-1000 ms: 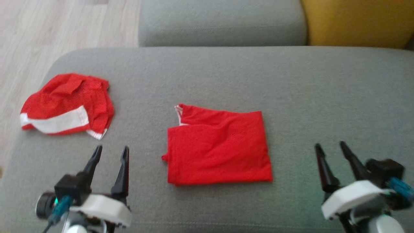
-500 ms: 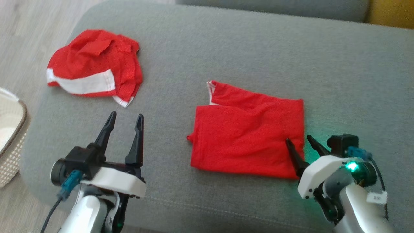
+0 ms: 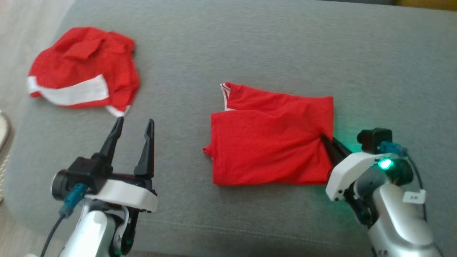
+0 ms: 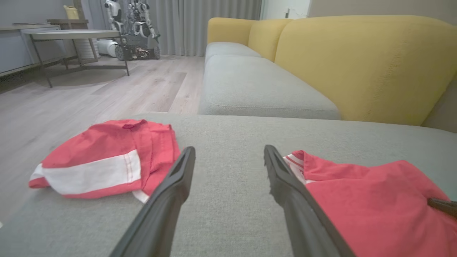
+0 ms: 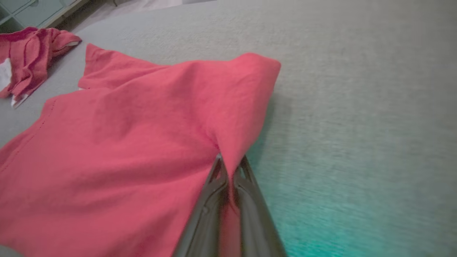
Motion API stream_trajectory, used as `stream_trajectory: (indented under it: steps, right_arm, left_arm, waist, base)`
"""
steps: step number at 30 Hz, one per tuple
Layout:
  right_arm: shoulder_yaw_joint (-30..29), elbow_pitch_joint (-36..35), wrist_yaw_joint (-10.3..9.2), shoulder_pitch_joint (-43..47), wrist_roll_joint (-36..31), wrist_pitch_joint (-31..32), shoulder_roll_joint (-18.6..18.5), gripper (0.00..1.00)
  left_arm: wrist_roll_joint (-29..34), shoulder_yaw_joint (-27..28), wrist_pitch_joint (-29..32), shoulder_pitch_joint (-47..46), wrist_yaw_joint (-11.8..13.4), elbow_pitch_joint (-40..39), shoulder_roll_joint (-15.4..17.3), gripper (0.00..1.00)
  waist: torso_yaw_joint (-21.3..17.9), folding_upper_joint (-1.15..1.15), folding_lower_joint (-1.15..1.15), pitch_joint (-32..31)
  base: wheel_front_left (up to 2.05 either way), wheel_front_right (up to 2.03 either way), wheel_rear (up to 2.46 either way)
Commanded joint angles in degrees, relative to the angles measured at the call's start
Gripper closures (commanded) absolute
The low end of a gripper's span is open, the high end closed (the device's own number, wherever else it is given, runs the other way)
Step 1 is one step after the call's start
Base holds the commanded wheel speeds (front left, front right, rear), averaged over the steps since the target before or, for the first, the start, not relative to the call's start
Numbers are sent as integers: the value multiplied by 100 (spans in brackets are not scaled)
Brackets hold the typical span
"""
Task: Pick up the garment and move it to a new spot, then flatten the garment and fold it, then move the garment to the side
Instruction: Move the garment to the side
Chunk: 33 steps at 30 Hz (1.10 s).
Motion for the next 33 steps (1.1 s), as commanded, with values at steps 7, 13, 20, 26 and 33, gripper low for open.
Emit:
stream_trajectory:
  steps: [7, 13, 20, 26, 33]
  right_arm:
    - [-205, -447, -4, -364, -5, 4, -636, 100]
    - [-751, -530, -4, -737, 4, 32, -1063, 100]
    - [-1286, -392, -4, -1457, -7, 94, -1626, 100]
    - [-1555, -156, -4, -1956, 158, -76, -1859, 100]
    - [-1890, -22, -4, -2105, 63, -296, -1778, 100]
  left_arm:
    - [141, 310, -69, -310, -82, -307, 110, 0]
    - [219, 287, -69, -471, -120, -387, 149, 0]
    - [305, 152, -44, -919, -234, -485, 142, 0]
    - [326, 120, -38, -1130, -300, -462, 187, 0]
    - [316, 144, -46, -1204, -300, -445, 232, 0]
  waist:
    - [-967, 0, 0, 75]
    - [-1401, 0, 0, 307]
    - [-1587, 0, 0, 812]
    - [-1645, 0, 0, 1084]
    - [-1705, 0, 0, 1252]
  base:
    - [0, 0, 0]
    - [0, 0, 0]
    - [0, 0, 0]
    - [0, 0, 0]
    - [0, 0, 0]
